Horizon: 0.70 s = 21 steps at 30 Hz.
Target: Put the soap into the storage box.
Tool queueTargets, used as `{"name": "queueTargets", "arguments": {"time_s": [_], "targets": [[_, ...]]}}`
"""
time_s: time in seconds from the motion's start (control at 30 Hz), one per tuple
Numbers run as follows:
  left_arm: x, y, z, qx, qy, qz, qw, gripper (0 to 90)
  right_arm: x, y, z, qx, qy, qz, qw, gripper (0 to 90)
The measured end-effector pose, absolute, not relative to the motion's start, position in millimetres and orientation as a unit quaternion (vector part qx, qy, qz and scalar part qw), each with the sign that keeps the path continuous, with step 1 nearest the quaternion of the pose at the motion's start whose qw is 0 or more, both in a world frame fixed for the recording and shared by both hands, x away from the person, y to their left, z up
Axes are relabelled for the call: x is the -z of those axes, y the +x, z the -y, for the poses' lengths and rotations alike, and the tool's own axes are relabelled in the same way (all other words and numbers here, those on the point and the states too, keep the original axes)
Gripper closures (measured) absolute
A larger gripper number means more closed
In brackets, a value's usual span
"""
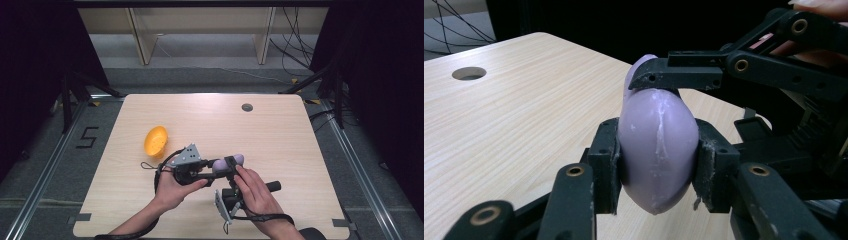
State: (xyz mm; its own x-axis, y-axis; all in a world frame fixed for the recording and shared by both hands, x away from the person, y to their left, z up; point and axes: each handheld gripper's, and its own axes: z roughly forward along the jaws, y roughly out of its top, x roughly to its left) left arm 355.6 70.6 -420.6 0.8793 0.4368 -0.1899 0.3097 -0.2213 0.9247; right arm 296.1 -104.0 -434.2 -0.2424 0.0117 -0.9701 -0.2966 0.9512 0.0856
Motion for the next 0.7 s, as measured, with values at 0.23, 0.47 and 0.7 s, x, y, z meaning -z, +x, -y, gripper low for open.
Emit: {"name": "queueTargets", "arguments": {"time_s": [0.23,0.47,0.7], "targets": [[418.6,356.3,-71.8,-0.063,0.776,-0.244,0.578,58.9,433.2,300.8,106.6,-0.119,-0.075,-0.778,0.612,37.7],[414.6,357.5,-74.1,-0.072,0.77,-0.254,0.581,58.9,432.7,301.0,107.4,-0.109,-0.095,-0.774,0.616,34.8],[415.2,360.1,-77.7,-0.08,0.763,-0.27,0.582,58.9,431.1,297.9,108.7,-0.111,-0.1,-0.771,0.619,36.0]]}}
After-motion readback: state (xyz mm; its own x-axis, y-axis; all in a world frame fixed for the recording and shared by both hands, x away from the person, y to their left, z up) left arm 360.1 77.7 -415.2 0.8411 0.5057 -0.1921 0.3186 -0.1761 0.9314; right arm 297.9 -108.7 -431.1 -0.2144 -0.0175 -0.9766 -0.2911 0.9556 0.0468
